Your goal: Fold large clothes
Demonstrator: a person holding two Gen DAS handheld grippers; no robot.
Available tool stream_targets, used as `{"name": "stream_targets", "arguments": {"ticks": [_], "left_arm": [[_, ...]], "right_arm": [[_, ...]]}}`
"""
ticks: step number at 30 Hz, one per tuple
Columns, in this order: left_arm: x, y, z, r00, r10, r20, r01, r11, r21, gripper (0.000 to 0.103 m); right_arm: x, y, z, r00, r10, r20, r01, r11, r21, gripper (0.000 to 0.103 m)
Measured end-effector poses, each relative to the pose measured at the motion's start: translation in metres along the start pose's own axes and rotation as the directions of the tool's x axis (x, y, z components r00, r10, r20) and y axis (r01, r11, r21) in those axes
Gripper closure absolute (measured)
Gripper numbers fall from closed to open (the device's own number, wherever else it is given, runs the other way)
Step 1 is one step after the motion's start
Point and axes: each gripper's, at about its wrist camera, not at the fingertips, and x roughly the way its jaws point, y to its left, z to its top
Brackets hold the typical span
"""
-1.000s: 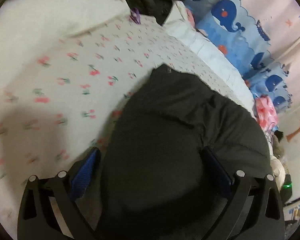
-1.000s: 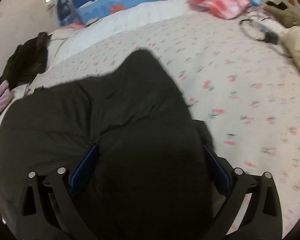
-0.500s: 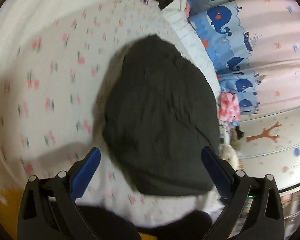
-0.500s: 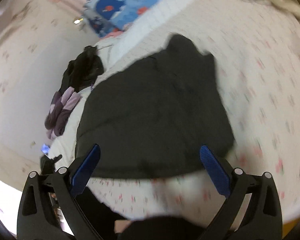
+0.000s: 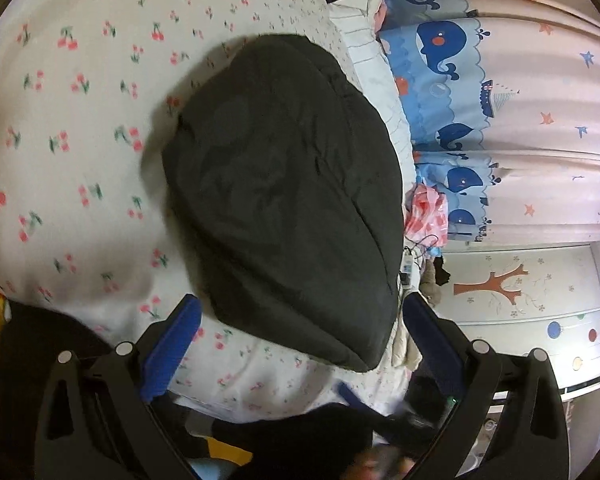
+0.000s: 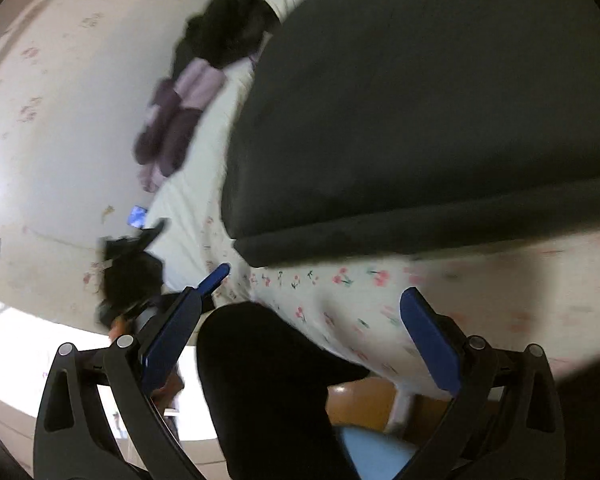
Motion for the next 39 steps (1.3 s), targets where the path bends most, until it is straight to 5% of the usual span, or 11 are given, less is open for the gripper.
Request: {"name": "stream_targets", "arguments": {"ticks": [4, 7, 11, 16, 19, 26, 30, 33, 35, 37, 39], "left_arm": [[0.01, -0.002, -0.006, 0.999, -0.014, -0.029, 0.013, 1.0, -0.01, 0.006], [0.023, -0.005, -0.008, 0.998, -0.026, -0.054, 0.026, 1.0, -0.001, 0.006], [0.054, -0.012, -0.006, 0.993, -0.087, -0.083, 0.086, 0.996, -0.014, 0.006], [0.082, -0.015, 0.025, 0.997, -0.06, 0.051, 0.061, 0.998, -0.034, 0.006], [0.083, -0.013, 0.044, 0.994, -0.095, 0.054, 0.099, 0.992, -0.081, 0.006], [0.091, -0.012, 0.051, 0.999, -0.037, 0.02, 0.037, 0.999, 0.006, 0.006], [0.09, -0.006, 0.047, 0.998, -0.049, 0.04, 0.048, 0.999, 0.013, 0.006], [0.088, -0.01, 0.049, 0.996, -0.064, 0.066, 0.064, 0.998, 0.017, 0.006], [0.088, -0.009, 0.048, 0.996, -0.056, 0.073, 0.055, 0.998, 0.02, 0.006], [0.091, -0.01, 0.05, 0.996, -0.04, 0.081, 0.039, 0.999, 0.009, 0.006], [0.088, -0.014, 0.051, 0.994, -0.042, 0.102, 0.042, 0.999, 0.004, 0.032]], "right_arm": [[0.041, 0.008, 0.016, 0.992, 0.099, 0.075, -0.103, 0.994, 0.046, 0.007], [0.026, 0.022, 0.03, 0.948, 0.225, 0.224, -0.248, 0.966, 0.078, 0.006], [0.005, 0.032, 0.042, 0.91, 0.311, 0.273, -0.338, 0.94, 0.056, 0.006], [-0.001, 0.025, 0.036, 0.96, 0.227, 0.162, -0.237, 0.971, 0.042, 0.006], [-0.038, -0.002, 0.019, 0.985, 0.077, 0.156, -0.083, 0.996, 0.031, 0.006], [-0.148, -0.133, 0.022, 0.958, -0.077, 0.276, -0.027, 0.935, 0.355, 0.006], [-0.15, -0.176, 0.019, 0.964, -0.072, 0.258, -0.054, 0.891, 0.451, 0.006], [-0.154, -0.18, 0.015, 0.938, 0.015, 0.345, -0.163, 0.9, 0.403, 0.007], [-0.153, -0.177, 0.026, 0.918, 0.028, 0.395, -0.184, 0.913, 0.364, 0.019], [-0.152, -0.181, 0.039, 0.912, 0.016, 0.41, -0.181, 0.912, 0.368, 0.072], [-0.156, -0.179, 0.05, 0.909, 0.006, 0.417, -0.169, 0.919, 0.356, 0.084]]}}
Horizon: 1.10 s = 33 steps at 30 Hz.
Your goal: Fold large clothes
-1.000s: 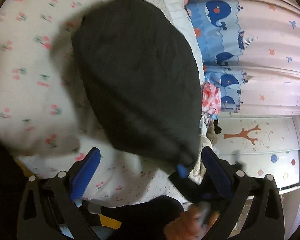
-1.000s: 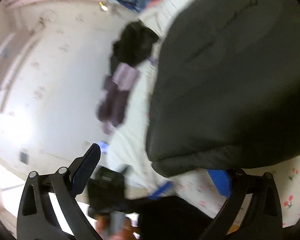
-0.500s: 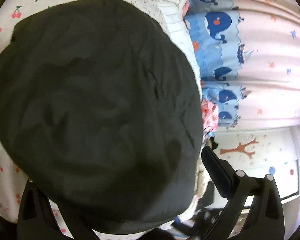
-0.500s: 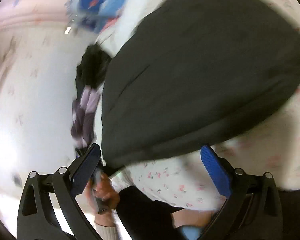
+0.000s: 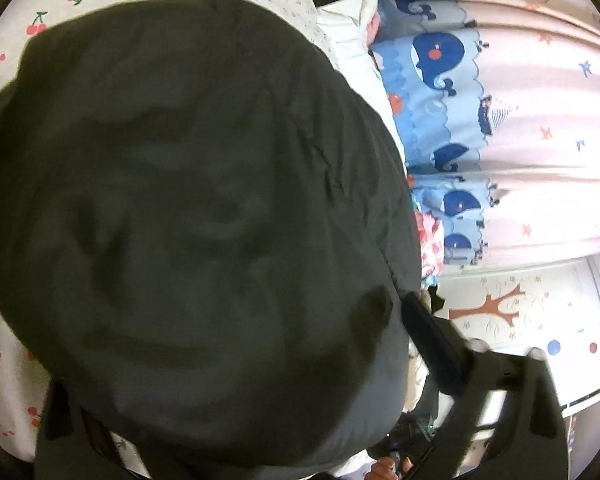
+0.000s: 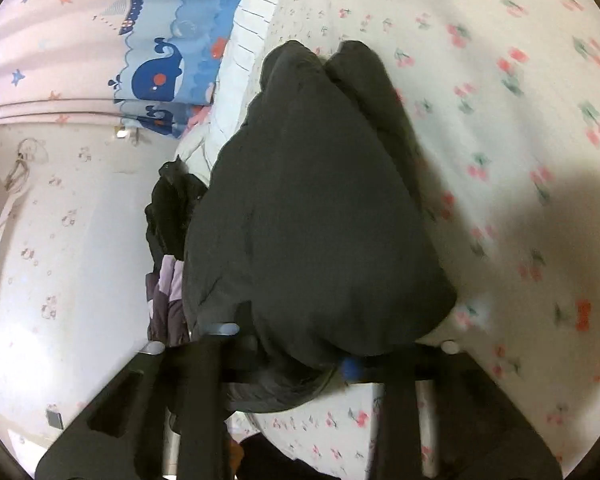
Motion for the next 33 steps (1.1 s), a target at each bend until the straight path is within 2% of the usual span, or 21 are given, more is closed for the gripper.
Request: {"name": "stream_targets", "arguments": {"ticks": [2, 3, 5, 8, 9, 10, 11, 13, 15, 16, 17, 18, 21, 23, 24, 25, 26, 27, 28, 31, 33], "left_arm": [[-0.011, -0.015, -0.001, 0.999, -0.017, 0.027, 0.015, 0.997, 0.077, 0.048], [-0.023, -0.028, -0.004, 0.997, -0.044, 0.061, 0.035, 0.99, 0.139, 0.052], [-0.034, -0.036, -0.006, 0.994, -0.069, 0.086, 0.053, 0.982, 0.182, 0.052], [-0.026, -0.02, -0.007, 0.999, -0.037, 0.04, 0.031, 0.989, 0.144, 0.048], [-0.018, -0.005, -0.006, 1.0, -0.018, -0.002, 0.018, 0.996, 0.087, 0.046], [-0.013, 0.014, -0.006, 0.999, -0.029, -0.04, 0.029, 1.0, 0.006, 0.041], [-0.013, 0.023, -0.006, 0.998, -0.043, -0.036, 0.042, 0.999, -0.031, 0.036], [-0.014, 0.032, -0.003, 0.997, -0.069, -0.017, 0.068, 0.996, -0.058, 0.033], [-0.008, 0.025, 0.003, 0.997, -0.069, -0.029, 0.069, 0.997, -0.019, 0.024], [-0.005, 0.024, 0.005, 0.997, -0.067, -0.029, 0.067, 0.998, -0.014, 0.022], [-0.001, 0.023, 0.007, 0.997, -0.067, -0.028, 0.066, 0.998, -0.016, 0.018], [0.004, 0.024, 0.009, 0.997, -0.066, -0.027, 0.065, 0.998, -0.02, 0.018], [0.009, 0.027, 0.008, 0.997, -0.078, 0.002, 0.078, 0.997, -0.002, 0.018], [0.008, 0.029, 0.009, 0.997, -0.074, 0.014, 0.073, 0.997, 0.018, 0.019], [0.009, 0.028, 0.007, 0.998, -0.059, 0.015, 0.058, 0.997, 0.042, 0.022], [0.009, 0.027, 0.006, 0.999, -0.041, 0.014, 0.041, 0.997, 0.061, 0.025], [0.009, 0.028, 0.006, 0.999, -0.037, 0.013, 0.036, 0.997, 0.065, 0.029], [0.01, 0.029, 0.006, 0.999, -0.046, 0.01, 0.045, 0.997, 0.064, 0.03], [0.011, 0.027, 0.006, 0.999, -0.054, 0.007, 0.053, 0.996, 0.073, 0.032], [0.014, 0.026, 0.005, 0.999, -0.036, 0.006, 0.035, 0.995, 0.096, 0.038], [0.012, 0.033, 0.007, 0.998, -0.059, 0.001, 0.059, 0.997, 0.049, 0.038]], "right_arm": [[-0.015, 0.033, -0.001, 0.998, 0.034, 0.049, -0.027, 0.992, -0.123, 0.087], [-0.028, 0.053, -0.005, 0.994, 0.076, 0.079, -0.059, 0.978, -0.199, 0.088], [-0.038, 0.069, -0.01, 0.992, 0.081, 0.092, -0.056, 0.967, -0.247, 0.088], [-0.024, 0.043, -0.005, 0.997, -0.079, 0.0, 0.078, 0.978, -0.193, 0.078], [-0.025, 0.021, -0.002, 0.989, -0.15, -0.016, 0.148, 0.983, -0.107, 0.076], [-0.03, 0.011, -0.002, 0.988, -0.156, -0.001, 0.155, 0.985, -0.078, 0.071], [-0.037, 0.01, -0.003, 0.984, -0.176, 0.04, 0.179, 0.981, -0.081, 0.066], [-0.056, 0.029, -0.008, 0.939, -0.268, 0.216, 0.3, 0.944, -0.135, 0.053], [-0.058, 0.069, -0.012, 0.903, -0.255, 0.345, 0.351, 0.902, -0.252, 0.045], [-0.047, 0.102, -0.015, 0.892, -0.233, 0.387, 0.375, 0.86, -0.346, 0.044], [-0.035, 0.125, -0.017, 0.895, -0.208, 0.394, 0.375, 0.83, -0.414, 0.041], [-0.007, 0.156, -0.02, 0.909, -0.191, 0.371, 0.37, 0.781, -0.503, 0.035], [0.087, 0.215, -0.029, 0.939, -0.225, 0.26, 0.343, 0.644, -0.684, 0.034], [0.168, 0.242, -0.023, 0.923, -0.311, 0.229, 0.371, 0.549, -0.749, 0.034], [0.199, 0.242, -0.02, 0.912, -0.346, 0.222, 0.383, 0.52, -0.764, 0.034], [0.236, 0.237, -0.013, 0.886, -0.406, 0.224, 0.42, 0.495, -0.761, 0.034], [0.257, 0.219, -0.004, 0.861, -0.459, 0.219, 0.45, 0.484, -0.75, 0.034], [0.287, 0.2, 0.009, 0.837, -0.518, 0.177, 0.464, 0.502, -0.73, 0.029], [0.303, 0.187, 0.015, 0.838, -0.528, 0.141, 0.455, 0.531, -0.715, 0.028], [0.326, 0.184, 0.018, 0.79, -0.597, 0.139, 0.485, 0.47, -0.737, 0.028], [0.313, 0.195, 0.015, 0.802, -0.583, 0.126, 0.47, 0.487, -0.736, 0.028]]}}
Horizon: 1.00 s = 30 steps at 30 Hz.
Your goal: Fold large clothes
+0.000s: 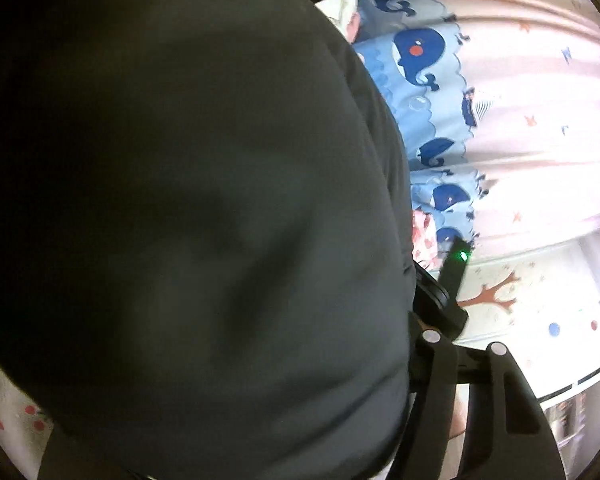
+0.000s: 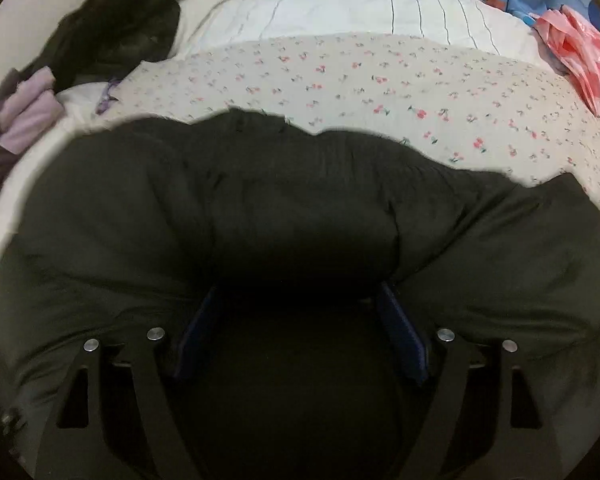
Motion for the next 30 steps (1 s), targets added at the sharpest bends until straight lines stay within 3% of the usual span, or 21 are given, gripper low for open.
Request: {"name": "stream_targets", "arguments": {"ticks": [2, 4, 7, 9, 12, 14, 16, 18, 20, 22, 24, 26, 29, 30], "left_arm": [[-0.003, 0.004, 0.001, 1.0, -0.02, 0.009, 0.021, 0.999, -0.029, 0.038], [-0.006, 0.009, 0.001, 0.999, -0.044, 0.029, 0.046, 0.996, -0.07, 0.038], [-0.003, 0.011, 0.001, 0.998, -0.048, 0.037, 0.051, 0.996, -0.077, 0.038], [0.0, 0.002, -0.002, 0.999, -0.027, 0.036, 0.028, 0.999, -0.023, 0.036], [-0.001, -0.002, -0.007, 0.998, 0.004, 0.057, -0.004, 1.0, 0.009, 0.036], [-0.002, 0.0, -0.007, 0.998, -0.003, 0.063, 0.004, 1.0, -0.004, 0.036], [-0.001, -0.001, -0.008, 0.998, 0.003, 0.065, -0.003, 1.0, 0.0, 0.036], [0.0, -0.003, -0.01, 0.998, 0.013, 0.065, -0.014, 1.0, 0.01, 0.035], [0.003, -0.005, -0.013, 0.998, 0.024, 0.059, -0.026, 0.999, 0.028, 0.034], [0.002, -0.008, -0.017, 0.996, 0.047, 0.072, -0.05, 0.998, 0.047, 0.034], [0.001, -0.005, -0.018, 0.997, 0.034, 0.073, -0.036, 0.999, 0.028, 0.034], [0.002, -0.003, -0.019, 0.997, 0.026, 0.071, -0.027, 1.0, 0.011, 0.033], [0.003, -0.004, -0.021, 0.998, 0.022, 0.065, -0.023, 1.0, 0.017, 0.031], [0.004, -0.006, -0.022, 0.998, 0.024, 0.065, -0.026, 0.999, 0.019, 0.031]], "right_arm": [[-0.042, -0.004, -0.015, 0.994, 0.045, 0.104, -0.043, 0.999, -0.019, 0.028], [-0.077, 0.006, -0.039, 0.981, 0.045, 0.191, -0.026, 0.995, -0.101, 0.027], [-0.052, 0.019, -0.078, 0.989, -0.032, 0.142, 0.058, 0.981, -0.186, 0.019], [-0.033, 0.017, -0.096, 0.981, -0.065, 0.184, 0.109, 0.964, -0.241, 0.017], [-0.035, 0.012, -0.086, 0.993, -0.046, 0.111, 0.066, 0.981, -0.182, 0.018], [-0.062, 0.012, -0.087, 0.988, -0.002, 0.154, 0.026, 0.988, -0.152, 0.018], [-0.084, 0.011, -0.106, 0.973, -0.015, 0.231, 0.052, 0.987, -0.154, 0.018], [-0.067, 0.011, -0.12, 0.986, -0.039, 0.165, 0.067, 0.984, -0.165, 0.015], [-0.046, 0.013, -0.135, 0.985, -0.044, 0.165, 0.084, 0.966, -0.245, 0.013], [-0.053, 0.012, -0.126, 0.993, -0.038, 0.114, 0.062, 0.975, -0.215, 0.013], [-0.074, 0.008, -0.124, 0.989, 0.009, 0.144, 0.016, 0.985, -0.172, 0.013], [-0.095, 0.012, -0.134, 0.982, 0.003, 0.189, 0.036, 0.979, -0.201, 0.013], [-0.072, 0.023, -0.163, 0.995, -0.031, 0.096, 0.058, 0.956, -0.287, 0.011], [-0.068, 0.025, -0.165, 0.994, -0.039, 0.1, 0.069, 0.943, -0.325, 0.011]]}}
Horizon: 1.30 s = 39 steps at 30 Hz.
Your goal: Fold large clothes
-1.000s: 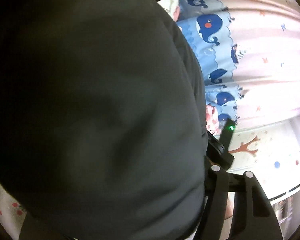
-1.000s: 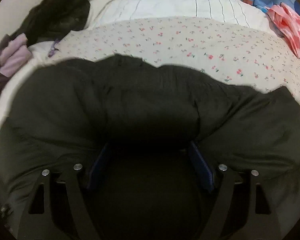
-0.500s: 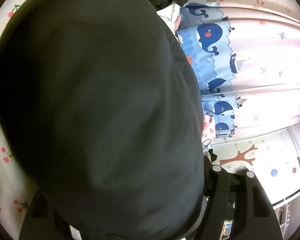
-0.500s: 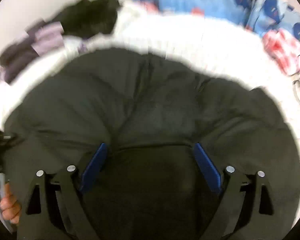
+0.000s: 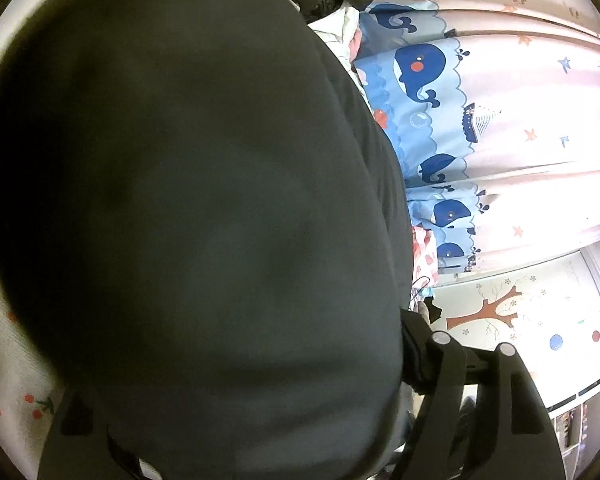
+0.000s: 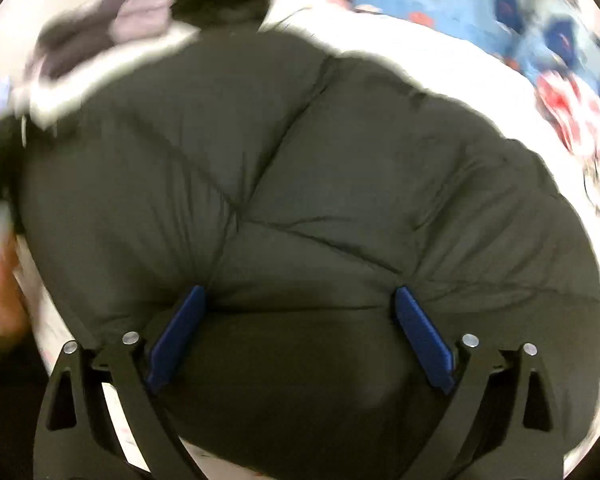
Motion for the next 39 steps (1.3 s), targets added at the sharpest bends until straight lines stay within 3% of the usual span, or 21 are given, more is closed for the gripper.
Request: {"name": "stream_targets", "arguments": {"ticks": [2, 3, 6, 9, 11, 12, 15, 20, 23, 26, 29, 31, 32, 35, 38, 39], "left_arm": [[-0.001, 0.001, -0.003, 1.0, -0.002, 0.007, 0.002, 1.0, -0.007, 0.031], [-0.002, 0.002, -0.004, 1.0, -0.008, 0.009, 0.009, 1.0, -0.016, 0.031], [-0.001, 0.003, -0.006, 1.0, -0.015, 0.015, 0.015, 0.999, -0.029, 0.031], [-0.001, 0.003, -0.01, 1.0, -0.017, 0.02, 0.018, 0.999, -0.033, 0.031], [-0.002, 0.005, -0.012, 0.999, -0.028, 0.026, 0.029, 0.998, -0.048, 0.031], [-0.003, 0.005, -0.013, 0.998, -0.042, 0.036, 0.044, 0.997, -0.057, 0.031], [-0.01, 0.009, -0.016, 0.995, -0.064, 0.073, 0.07, 0.994, -0.081, 0.031], [0.001, 0.009, -0.021, 0.996, -0.064, 0.068, 0.07, 0.993, -0.099, 0.031], [0.022, -0.007, -0.01, 0.997, -0.048, 0.067, 0.053, 0.996, -0.077, 0.031], [0.032, -0.017, -0.014, 0.997, -0.03, 0.073, 0.034, 0.998, -0.051, 0.031], [0.013, -0.005, -0.028, 0.995, -0.042, 0.087, 0.048, 0.997, -0.065, 0.031], [0.016, -0.01, -0.037, 0.995, -0.033, 0.092, 0.038, 0.998, -0.044, 0.031], [0.019, -0.017, -0.04, 0.996, -0.023, 0.091, 0.024, 1.0, -0.009, 0.031], [0.02, -0.045, -0.053, 0.994, 0.025, 0.108, -0.04, 0.989, 0.14, 0.035], [0.021, -0.099, -0.081, 0.986, 0.082, 0.148, -0.135, 0.906, 0.402, 0.036], [0.024, -0.12, -0.093, 0.982, 0.103, 0.159, -0.168, 0.859, 0.484, 0.036]], "right_arm": [[-0.008, -0.01, 0.014, 0.999, 0.044, -0.009, -0.043, 0.997, 0.064, 0.011], [-0.017, -0.016, 0.026, 0.997, 0.064, 0.041, -0.068, 0.993, 0.099, 0.011], [-0.034, -0.031, 0.071, 0.984, -0.021, 0.177, 0.001, 0.994, 0.112, 0.011], [0.005, -0.055, 0.106, 0.98, -0.126, 0.157, 0.099, 0.98, 0.171, 0.008], [0.062, -0.068, 0.1, 0.994, -0.109, 0.012, 0.105, 0.98, 0.171, 0.006], [0.081, -0.066, 0.096, 0.997, -0.072, -0.003, 0.072, 0.984, 0.163, 0.006], [0.086, -0.068, 0.109, 0.996, -0.072, -0.046, 0.078, 0.983, 0.169, 0.006], [0.009, -0.048, 0.074, 0.987, -0.1, 0.122, 0.085, 0.988, 0.126, 0.006], [0.039, -0.026, 0.046, 0.994, -0.109, 0.015, 0.109, 0.994, 0.018, 0.006], [0.038, -0.034, 0.045, 0.996, -0.092, 0.001, 0.091, 0.994, 0.065, 0.006], [0.0, -0.025, 0.042, 0.99, -0.097, 0.098, 0.09, 0.993, 0.077, 0.006], [0.004, -0.012, 0.026, 0.995, -0.082, 0.06, 0.08, 0.996, 0.045, 0.006], [0.014, -0.004, 0.013, 0.996, -0.085, 0.025, 0.085, 0.996, 0.017, 0.006], [0.036, 0.004, 0.0, 0.986, -0.147, 0.077, 0.15, 0.988, -0.031, 0.006], [0.043, 0.006, 0.001, 0.985, -0.163, 0.058, 0.165, 0.986, -0.033, 0.006], [0.043, 0.008, 0.0, 0.986, -0.159, 0.055, 0.161, 0.986, -0.033, 0.006]]}}
